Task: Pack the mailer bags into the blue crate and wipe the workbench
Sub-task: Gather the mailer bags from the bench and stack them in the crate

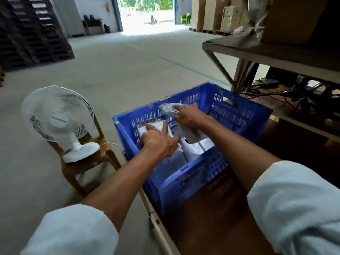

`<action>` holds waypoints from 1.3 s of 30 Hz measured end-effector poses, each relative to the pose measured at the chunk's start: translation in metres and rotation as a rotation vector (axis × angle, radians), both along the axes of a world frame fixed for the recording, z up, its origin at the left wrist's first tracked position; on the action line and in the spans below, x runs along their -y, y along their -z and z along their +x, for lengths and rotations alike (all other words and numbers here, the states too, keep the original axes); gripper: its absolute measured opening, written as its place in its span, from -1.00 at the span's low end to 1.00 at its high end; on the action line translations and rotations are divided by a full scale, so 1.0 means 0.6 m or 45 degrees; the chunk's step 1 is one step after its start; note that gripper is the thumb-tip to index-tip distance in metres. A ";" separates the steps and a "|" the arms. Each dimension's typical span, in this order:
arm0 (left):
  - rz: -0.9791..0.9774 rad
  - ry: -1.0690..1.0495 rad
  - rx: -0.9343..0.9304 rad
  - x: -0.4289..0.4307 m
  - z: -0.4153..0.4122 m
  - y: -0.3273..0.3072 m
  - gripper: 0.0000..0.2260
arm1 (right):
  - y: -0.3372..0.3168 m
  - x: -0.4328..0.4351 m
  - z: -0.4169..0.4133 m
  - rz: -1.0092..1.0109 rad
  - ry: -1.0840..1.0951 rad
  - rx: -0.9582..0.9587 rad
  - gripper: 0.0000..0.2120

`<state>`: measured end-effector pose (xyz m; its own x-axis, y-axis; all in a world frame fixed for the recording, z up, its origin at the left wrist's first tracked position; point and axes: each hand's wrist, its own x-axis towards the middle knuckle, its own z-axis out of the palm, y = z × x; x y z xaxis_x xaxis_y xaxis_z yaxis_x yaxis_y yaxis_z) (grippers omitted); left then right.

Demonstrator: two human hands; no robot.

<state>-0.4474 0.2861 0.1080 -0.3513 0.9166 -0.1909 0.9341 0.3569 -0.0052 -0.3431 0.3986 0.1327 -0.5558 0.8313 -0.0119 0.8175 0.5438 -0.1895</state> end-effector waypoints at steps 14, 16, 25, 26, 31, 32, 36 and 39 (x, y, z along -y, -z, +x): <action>-0.934 0.223 -0.070 -0.038 -0.006 0.006 -0.33 | 0.138 -0.064 -0.065 -0.676 -0.152 0.902 -0.04; -0.921 0.332 -0.163 -0.048 -0.013 0.015 -0.33 | 0.138 -0.064 -0.065 -0.685 -0.143 0.946 -0.14; -0.824 0.491 -0.310 -0.050 -0.025 0.008 -0.54 | 0.121 -0.024 -0.011 -0.338 -0.294 0.556 -0.73; -0.636 0.509 -0.284 -0.050 -0.024 0.001 -0.55 | 0.103 -0.019 -0.006 -0.340 -0.284 0.472 -0.72; 0.372 0.556 0.207 -0.039 0.031 -0.065 -0.62 | 0.000 0.030 0.100 0.009 -0.015 -0.303 -0.78; 0.511 0.604 0.338 -0.030 0.049 -0.077 -0.62 | -0.015 0.052 0.136 0.072 0.057 -0.424 -0.78; 0.863 0.869 0.631 0.031 0.156 -0.108 -0.65 | -0.032 0.154 0.300 0.256 0.296 -0.648 -0.79; 0.807 1.108 0.692 0.077 0.260 -0.088 -0.65 | 0.001 0.248 0.429 0.204 0.502 -0.581 -0.76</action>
